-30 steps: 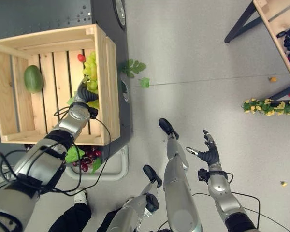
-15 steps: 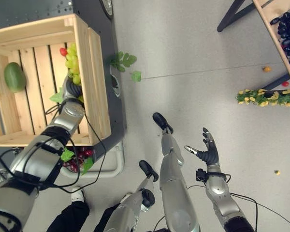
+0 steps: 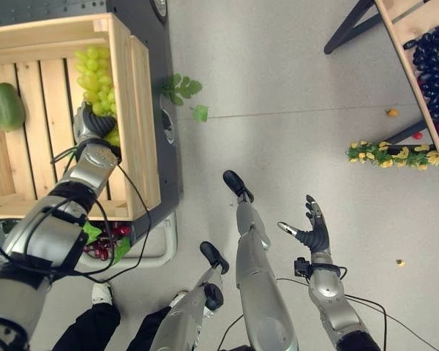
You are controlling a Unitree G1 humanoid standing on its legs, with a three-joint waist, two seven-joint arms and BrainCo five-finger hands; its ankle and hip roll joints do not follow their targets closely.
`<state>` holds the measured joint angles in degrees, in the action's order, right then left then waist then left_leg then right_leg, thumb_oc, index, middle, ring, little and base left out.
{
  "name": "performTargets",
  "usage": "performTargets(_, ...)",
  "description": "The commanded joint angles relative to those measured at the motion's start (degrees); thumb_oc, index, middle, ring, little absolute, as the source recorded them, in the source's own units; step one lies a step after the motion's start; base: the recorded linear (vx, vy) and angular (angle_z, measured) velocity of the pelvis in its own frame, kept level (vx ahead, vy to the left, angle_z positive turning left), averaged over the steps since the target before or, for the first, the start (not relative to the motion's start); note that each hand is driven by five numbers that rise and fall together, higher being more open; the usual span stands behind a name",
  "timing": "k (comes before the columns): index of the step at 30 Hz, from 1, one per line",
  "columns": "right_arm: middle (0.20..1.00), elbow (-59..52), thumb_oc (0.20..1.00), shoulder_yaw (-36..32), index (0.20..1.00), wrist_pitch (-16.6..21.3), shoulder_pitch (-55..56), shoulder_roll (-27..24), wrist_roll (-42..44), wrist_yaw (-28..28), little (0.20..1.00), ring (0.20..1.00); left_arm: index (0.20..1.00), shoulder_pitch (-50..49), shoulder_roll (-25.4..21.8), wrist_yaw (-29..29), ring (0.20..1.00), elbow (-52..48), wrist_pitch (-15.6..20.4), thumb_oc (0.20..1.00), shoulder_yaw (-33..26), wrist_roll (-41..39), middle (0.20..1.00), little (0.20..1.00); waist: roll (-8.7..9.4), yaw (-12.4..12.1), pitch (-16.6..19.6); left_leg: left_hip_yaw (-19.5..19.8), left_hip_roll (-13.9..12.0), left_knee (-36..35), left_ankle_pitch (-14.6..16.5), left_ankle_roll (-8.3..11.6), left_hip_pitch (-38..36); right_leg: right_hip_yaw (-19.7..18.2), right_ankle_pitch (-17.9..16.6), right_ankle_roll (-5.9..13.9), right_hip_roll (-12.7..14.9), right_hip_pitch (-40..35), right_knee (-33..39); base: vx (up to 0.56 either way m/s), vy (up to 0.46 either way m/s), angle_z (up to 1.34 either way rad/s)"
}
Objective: Pick up the fruits from the basket on one side to the basket on the other side
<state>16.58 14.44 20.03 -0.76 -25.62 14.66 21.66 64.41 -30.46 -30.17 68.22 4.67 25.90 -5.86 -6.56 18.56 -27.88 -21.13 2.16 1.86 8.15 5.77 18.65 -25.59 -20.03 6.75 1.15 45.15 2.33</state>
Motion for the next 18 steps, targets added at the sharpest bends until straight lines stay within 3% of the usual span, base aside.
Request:
performTargets(1,1.0,-1.59,1.0,0.4,1.0,2.71,-0.18,-2.77,-0.68,0.63,1.0,1.0,0.2,-3.41,-0.66,4.61,0.2,-2.98,3.1,0.2,-1.53,-4.34,0.2,0.2,-1.14,0.79,-1.91,3.74,-3.68,3.91,-6.52,0.11,10.2,4.01,10.45,3.36,-0.88,-5.57,-2.83,0.0,0.0,0.0)
performTargets(5,1.0,-0.46,1.0,0.21,1.0,2.39,-0.82,-2.78,-0.96,0.48,1.0,1.0,0.2,-6.32,-2.29,6.07,0.2,-7.88,4.98,0.2,-1.79,-7.67,0.2,0.2,-1.37,0.1,-1.91,4.38,-3.58,4.07,-6.65,0.12,10.07,4.55,10.51,3.21,-0.73,-6.3,-2.74,0.0,0.003,0.02)
performTargets(11,1.0,1.74,1.0,-1.22,1.0,0.71,-0.97,-3.29,-2.41,-1.22,1.0,1.0,0.2,-18.06,-11.33,10.21,0.2,-31.13,10.03,0.2,-2.29,-11.7,0.2,0.2,-2.48,-2.83,-1.53,6.73,-3.05,3.84,-7.28,0.04,8.84,6.27,10.9,2.84,-0.23,-8.89,-2.45,-0.01,0.0,0.06)
performTargets(18,1.0,2.42,1.0,-2.35,1.0,-0.42,-0.2,-4.32,-3.61,-4.31,1.0,1.0,0.2,-25.4,-19.67,14.59,0.2,-43.09,11.01,0.2,-5.48,-10.99,0.2,0.2,-2.82,-4.67,-0.06,8.84,-2.75,3.97,-7.41,0.01,7.47,7.91,11.32,2.65,0.46,-11.5,-2.21,-0.01,0.005,0.19)
